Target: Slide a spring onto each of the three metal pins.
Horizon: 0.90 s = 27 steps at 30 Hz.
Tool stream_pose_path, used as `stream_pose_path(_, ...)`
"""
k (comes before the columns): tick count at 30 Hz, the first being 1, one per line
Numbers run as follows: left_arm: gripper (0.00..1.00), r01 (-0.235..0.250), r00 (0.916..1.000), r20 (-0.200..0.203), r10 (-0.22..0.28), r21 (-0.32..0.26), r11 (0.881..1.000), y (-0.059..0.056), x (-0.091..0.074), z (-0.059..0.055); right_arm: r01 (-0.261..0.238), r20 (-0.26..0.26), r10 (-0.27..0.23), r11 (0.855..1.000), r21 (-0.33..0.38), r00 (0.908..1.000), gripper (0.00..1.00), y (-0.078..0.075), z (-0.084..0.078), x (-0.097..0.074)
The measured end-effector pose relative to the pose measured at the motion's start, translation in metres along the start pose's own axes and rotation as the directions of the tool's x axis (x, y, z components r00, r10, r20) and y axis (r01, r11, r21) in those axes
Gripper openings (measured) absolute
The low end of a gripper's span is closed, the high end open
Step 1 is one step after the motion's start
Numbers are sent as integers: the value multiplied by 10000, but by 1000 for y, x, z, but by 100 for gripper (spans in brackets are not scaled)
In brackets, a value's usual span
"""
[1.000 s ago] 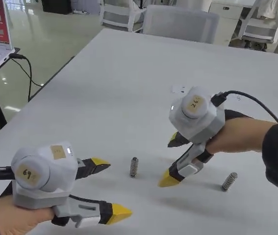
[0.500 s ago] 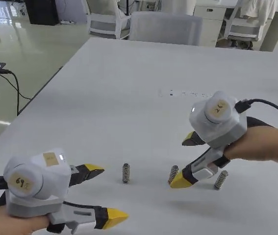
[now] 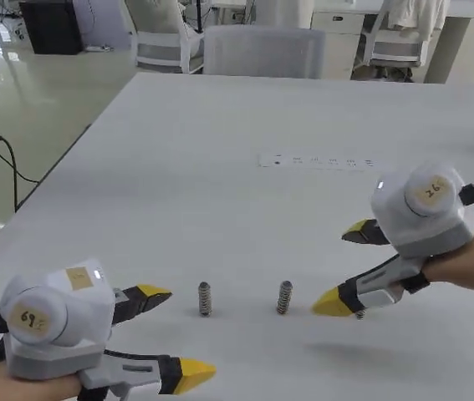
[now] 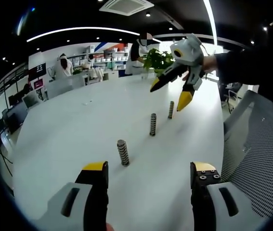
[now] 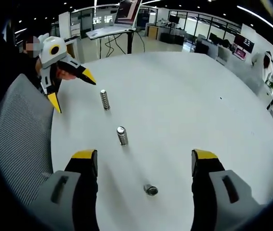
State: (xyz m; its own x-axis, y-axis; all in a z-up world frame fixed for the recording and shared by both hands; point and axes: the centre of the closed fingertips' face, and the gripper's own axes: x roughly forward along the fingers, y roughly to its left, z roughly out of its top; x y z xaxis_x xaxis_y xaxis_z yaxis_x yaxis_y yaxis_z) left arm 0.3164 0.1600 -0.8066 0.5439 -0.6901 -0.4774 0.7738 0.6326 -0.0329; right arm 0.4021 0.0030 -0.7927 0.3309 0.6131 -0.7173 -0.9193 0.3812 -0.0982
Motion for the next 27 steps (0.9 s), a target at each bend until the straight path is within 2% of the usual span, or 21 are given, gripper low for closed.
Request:
stream_pose_path(7, 69, -22, 10000, 37, 22, -24, 10000, 0, 2, 1, 468, 428, -489, 9977, 489, 9979, 83, 4, -17, -20)
stream_pose_path(12, 69, -6, 10000, 75, 7, -56, 10000, -2, 3, 2, 774, 844, -862, 9917, 1025, 9927, 85, 11, -25, -30)
stream_pose_path(20, 71, -43, 9998, 178, 47, -213, 9998, -3, 3, 1, 949, 1203, -1105, 9871, 1288, 9866, 87, 25, -37, -34)
stream_pose_path(24, 72, -68, 9996, 272, 77, -356, 9993, -5, 2, 1, 1068, 1344, -1274, 9827, 1510, 9827, 88, 27, -37, -36)
stream_pose_path(27, 74, -113, 9992, 387, 133, -508, 9986, -5, 1, 2, 1008, 1497, -1269, 9801, 1707, 9806, 88, 35, -38, -36)
